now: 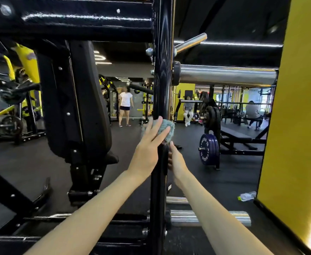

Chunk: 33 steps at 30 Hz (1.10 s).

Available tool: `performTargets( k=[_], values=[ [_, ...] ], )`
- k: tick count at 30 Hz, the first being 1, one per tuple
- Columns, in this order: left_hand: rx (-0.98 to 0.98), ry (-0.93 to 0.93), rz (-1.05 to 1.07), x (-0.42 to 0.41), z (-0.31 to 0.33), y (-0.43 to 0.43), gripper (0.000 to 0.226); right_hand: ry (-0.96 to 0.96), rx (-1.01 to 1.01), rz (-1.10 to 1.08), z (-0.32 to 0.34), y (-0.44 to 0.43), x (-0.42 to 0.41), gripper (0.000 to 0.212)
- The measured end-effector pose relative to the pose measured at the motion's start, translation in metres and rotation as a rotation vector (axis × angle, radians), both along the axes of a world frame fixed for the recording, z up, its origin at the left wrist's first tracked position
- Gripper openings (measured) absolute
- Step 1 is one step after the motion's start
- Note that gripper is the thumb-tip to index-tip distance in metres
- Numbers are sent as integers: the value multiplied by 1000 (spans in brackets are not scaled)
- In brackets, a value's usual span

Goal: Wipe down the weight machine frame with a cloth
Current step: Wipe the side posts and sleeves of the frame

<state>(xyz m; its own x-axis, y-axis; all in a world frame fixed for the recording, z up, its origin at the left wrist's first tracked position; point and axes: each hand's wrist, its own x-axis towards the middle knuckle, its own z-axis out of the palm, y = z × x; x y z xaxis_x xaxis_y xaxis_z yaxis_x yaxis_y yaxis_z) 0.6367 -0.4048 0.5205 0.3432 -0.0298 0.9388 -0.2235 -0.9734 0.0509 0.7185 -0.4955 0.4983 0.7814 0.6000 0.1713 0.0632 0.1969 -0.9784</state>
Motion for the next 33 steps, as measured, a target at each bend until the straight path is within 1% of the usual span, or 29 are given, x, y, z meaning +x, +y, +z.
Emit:
performTargets(
  k=[3,5,7,9,10,11,12,14,15,17,18,19,20,21,23,24,25,27,29,30,33],
  values=[
    [-80,-32,49,6,41,-9,56,-19,31,-16,8,5,0,41],
    [-41,-65,57,10,34,-11,56,8,0,-26,-1,8,2,49],
    [28,-54,19,10,-3,-7,55,18,-55,-6,-11,11,2,57],
    [75,-3,-21,3,-54,3,48,18,-76,25,-12,10,-4,65],
    [51,6,-38,-2,-77,7,44,30,-89,34,-12,9,-7,72],
    [-31,9,-66,-7,-92,5,44,42,-97,45,-10,8,-9,79],
    [-169,16,-110,-9,-97,-1,47,47,-92,43,-10,7,-11,85],
    [-455,-16,-192,-10,-77,-24,55,22,-66,61,-12,4,-15,87],
    [-542,-54,-197,-9,-55,-34,55,-7,-59,57,-12,2,-19,80],
    [-638,-78,-173,1,-12,-32,54,-96,-49,39,-8,0,-19,57],
    [-680,-46,-148,7,4,-22,54,-136,-57,28,-5,-1,-15,50],
    [-717,6,-109,12,12,-10,53,-172,-43,11,1,-1,-11,47],
    [-756,79,-69,15,13,-1,53,-192,-7,-5,11,-1,-11,48],
    [-790,164,-61,16,7,6,53,-233,29,-22,23,0,-14,58],
    [-830,304,-93,13,-17,8,50,-272,13,-71,42,6,-20,91],
    [-855,334,-100,8,-24,5,50,-291,-6,-89,49,7,-24,91],
    [-873,318,-111,4,-25,2,50,-323,-3,-116,53,8,-23,79],
    [-877,231,-146,1,-10,-5,53,-413,-41,-202,55,8,-19,56],
    [-876,140,-195,1,21,-10,57,-445,-55,-256,53,8,-16,50],
    [-874,115,-202,3,33,-12,59,-447,-51,-262,51,8,-15,54],
    [-853,138,-197,19,36,2,61,-451,-46,-263,47,12,-11,87]
  ],
)
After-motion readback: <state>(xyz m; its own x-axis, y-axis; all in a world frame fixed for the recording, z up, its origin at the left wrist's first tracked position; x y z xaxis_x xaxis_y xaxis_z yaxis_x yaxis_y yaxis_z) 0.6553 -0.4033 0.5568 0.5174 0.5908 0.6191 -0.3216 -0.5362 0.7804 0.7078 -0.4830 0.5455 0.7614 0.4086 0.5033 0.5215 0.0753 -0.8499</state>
